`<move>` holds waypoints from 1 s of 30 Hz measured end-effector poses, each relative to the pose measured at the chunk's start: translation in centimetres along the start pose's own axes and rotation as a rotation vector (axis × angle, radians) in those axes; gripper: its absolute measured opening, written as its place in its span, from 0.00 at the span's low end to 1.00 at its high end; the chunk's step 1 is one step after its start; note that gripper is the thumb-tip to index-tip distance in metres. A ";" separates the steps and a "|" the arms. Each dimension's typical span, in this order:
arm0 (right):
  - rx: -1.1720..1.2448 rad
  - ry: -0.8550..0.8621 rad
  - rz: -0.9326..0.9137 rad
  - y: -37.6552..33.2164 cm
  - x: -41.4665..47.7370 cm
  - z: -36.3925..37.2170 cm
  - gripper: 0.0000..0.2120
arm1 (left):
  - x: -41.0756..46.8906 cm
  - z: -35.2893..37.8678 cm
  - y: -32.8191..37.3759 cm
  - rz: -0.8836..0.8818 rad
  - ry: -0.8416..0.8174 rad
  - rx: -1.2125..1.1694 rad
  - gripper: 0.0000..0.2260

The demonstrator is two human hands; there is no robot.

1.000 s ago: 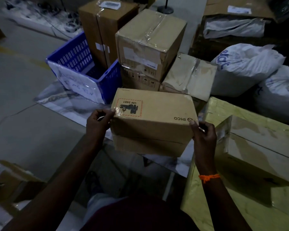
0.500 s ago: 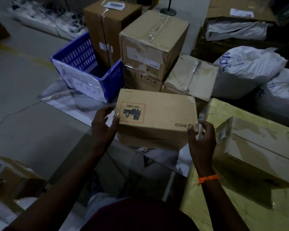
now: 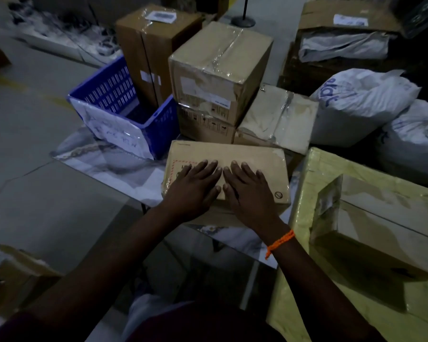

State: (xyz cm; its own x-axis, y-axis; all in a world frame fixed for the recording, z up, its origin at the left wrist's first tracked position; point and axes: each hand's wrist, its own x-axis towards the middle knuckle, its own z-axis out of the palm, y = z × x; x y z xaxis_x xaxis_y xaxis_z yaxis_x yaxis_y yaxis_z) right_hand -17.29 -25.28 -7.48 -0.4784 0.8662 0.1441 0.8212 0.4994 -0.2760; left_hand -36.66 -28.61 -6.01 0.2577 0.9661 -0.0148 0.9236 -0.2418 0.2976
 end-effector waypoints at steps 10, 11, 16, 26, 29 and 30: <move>-0.013 -0.204 0.010 2.1 0.8 -2.2 0.41 | 0.6 -0.8 -1.8 0.003 -0.079 0.026 0.35; -0.049 -0.222 0.046 2.9 1.2 -2.7 0.44 | 1.0 -1.1 -2.5 -0.024 -0.087 0.058 0.35; -0.149 -0.227 0.181 5.8 1.7 -3.1 0.45 | 1.9 -0.9 -4.4 -0.088 -0.107 0.152 0.40; -0.076 -0.110 0.204 5.7 1.6 -2.5 0.44 | 1.7 -0.1 -4.5 -0.078 -0.029 0.111 0.38; 0.265 0.055 0.458 6.4 1.9 -2.1 0.49 | 1.5 -0.4 -3.8 -0.245 0.123 -0.078 0.39; 0.410 0.100 0.568 6.6 2.0 -2.2 0.51 | 1.5 -0.1 -3.9 -0.352 0.189 -0.198 0.39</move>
State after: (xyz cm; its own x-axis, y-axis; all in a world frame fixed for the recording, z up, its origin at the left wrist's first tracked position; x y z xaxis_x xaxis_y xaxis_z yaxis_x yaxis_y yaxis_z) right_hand -12.11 -20.22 -6.98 0.0367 0.9982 -0.0467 0.7426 -0.0585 -0.6672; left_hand -39.95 -26.20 -7.07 -0.1365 0.9904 0.0215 0.8689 0.1092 0.4828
